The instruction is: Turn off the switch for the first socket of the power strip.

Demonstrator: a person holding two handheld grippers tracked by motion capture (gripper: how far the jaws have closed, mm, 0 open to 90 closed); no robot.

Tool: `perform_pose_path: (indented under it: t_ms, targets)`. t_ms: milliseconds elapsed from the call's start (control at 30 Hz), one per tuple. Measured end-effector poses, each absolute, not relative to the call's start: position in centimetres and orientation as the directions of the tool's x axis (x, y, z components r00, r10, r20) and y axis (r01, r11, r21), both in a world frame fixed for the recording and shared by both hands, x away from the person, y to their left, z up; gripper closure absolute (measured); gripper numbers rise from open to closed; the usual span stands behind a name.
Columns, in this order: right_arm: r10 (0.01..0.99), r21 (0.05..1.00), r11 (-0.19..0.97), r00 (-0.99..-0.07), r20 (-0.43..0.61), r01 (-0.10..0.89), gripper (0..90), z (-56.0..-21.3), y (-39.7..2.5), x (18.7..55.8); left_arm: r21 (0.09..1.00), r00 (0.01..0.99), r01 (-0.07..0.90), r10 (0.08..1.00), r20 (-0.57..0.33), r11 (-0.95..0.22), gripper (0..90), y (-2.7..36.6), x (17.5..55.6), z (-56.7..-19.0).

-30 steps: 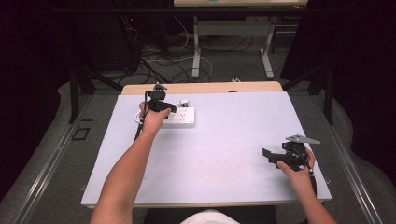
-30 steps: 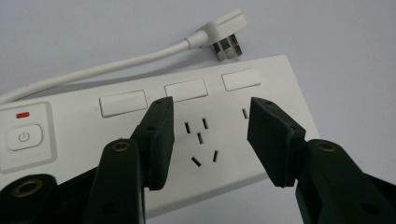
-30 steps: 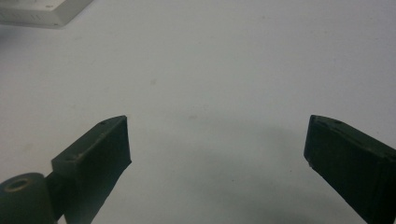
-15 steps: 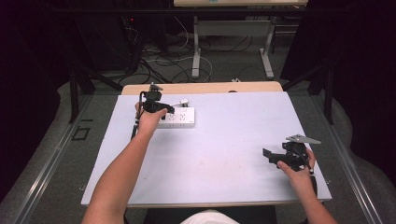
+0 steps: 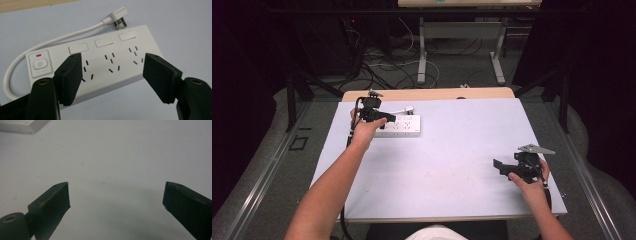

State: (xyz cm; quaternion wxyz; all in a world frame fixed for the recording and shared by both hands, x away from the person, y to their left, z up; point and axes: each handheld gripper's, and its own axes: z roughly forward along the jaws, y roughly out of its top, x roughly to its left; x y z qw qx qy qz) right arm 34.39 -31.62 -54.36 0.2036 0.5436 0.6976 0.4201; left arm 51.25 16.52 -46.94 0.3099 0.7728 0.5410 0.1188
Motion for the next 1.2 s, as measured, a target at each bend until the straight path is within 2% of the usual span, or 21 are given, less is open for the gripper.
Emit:
perform_pose_path:
  t_ms: [133,467,700,1000,1200]
  targets:
    - [0.93,0.808,0.054,-0.325,0.174,0.587,6.9,-54.3,-31.6,34.4,0.624,0.402,0.743,0.906,-0.129,-0.241,29.3,16.3,50.6,-46.5]
    - [0.93,0.808,0.052,-0.324,0.175,0.587,6.9,-54.3,-31.6,34.3,0.642,0.436,0.727,0.886,-0.158,-0.244,29.2,15.4,48.9,-46.0]
    - [0.929,0.808,0.053,-0.325,0.175,0.586,6.9,-54.3,-31.6,34.3,0.653,0.459,0.709,0.878,-0.139,-0.267,27.8,14.7,47.7,-45.8]
    - [0.93,0.81,0.052,-0.324,0.174,0.584,6.9,-54.3,-31.6,34.3,0.683,0.529,0.657,0.841,-0.117,-0.318,23.9,14.3,45.4,-45.4]
    - [0.93,0.809,0.052,-0.323,0.174,0.585,6.9,-54.2,-31.5,34.3,0.685,0.544,0.657,0.827,-0.142,-0.315,15.4,14.4,43.8,-45.4]
